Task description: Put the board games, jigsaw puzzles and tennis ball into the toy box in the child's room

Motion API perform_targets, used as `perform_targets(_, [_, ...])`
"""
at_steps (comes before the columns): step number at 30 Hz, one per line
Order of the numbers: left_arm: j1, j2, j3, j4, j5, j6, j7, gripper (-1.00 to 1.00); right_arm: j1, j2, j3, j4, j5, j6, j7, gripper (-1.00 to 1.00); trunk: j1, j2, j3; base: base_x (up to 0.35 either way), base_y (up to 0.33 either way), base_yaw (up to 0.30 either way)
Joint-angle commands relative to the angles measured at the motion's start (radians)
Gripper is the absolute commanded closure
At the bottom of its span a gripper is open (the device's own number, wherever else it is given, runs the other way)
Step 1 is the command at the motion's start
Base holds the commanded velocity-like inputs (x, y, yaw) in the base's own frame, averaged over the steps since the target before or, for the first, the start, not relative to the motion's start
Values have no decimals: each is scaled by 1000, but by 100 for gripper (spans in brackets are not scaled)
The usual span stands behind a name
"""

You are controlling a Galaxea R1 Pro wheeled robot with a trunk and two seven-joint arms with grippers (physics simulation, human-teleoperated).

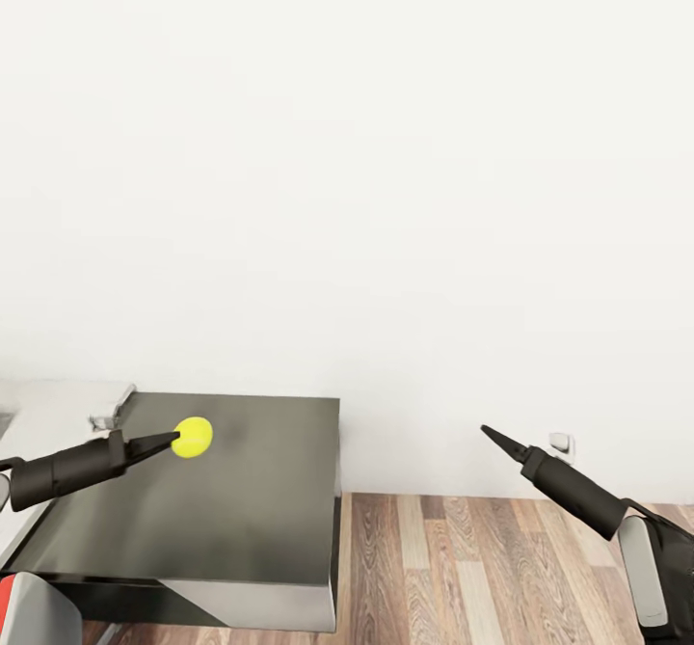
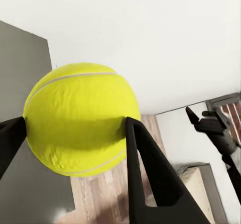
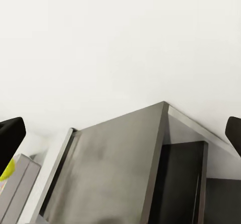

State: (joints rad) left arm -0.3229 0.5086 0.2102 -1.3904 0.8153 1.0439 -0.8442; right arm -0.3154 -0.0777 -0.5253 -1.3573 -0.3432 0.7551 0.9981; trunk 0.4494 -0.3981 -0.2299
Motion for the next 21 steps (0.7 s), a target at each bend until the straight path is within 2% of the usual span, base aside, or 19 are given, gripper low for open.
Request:
perform_targets(1, [0, 0, 1, 0, -5, 3, -26, 100, -1, 1, -1, 0, -2, 6, 1, -100, 1, -2, -2, 0, 0, -6])
perform_targets(3, [2, 1, 1, 0, -7, 3, -77, 100, -1, 2, 1, 1, -2, 6, 0, -100, 1, -2, -2, 0, 0, -2])
perform_targets(4, [2, 1, 1, 0, -7, 3, -81, 100, -1, 1, -1, 3, -2, 6, 0, -100, 1, -2, -2, 0, 0, 0])
perform_targets(21, [3, 2, 2, 0, -5, 3, -87, 100, -1, 4, 1, 3, -2, 5, -2, -100, 1, -2, -2, 0, 0, 0])
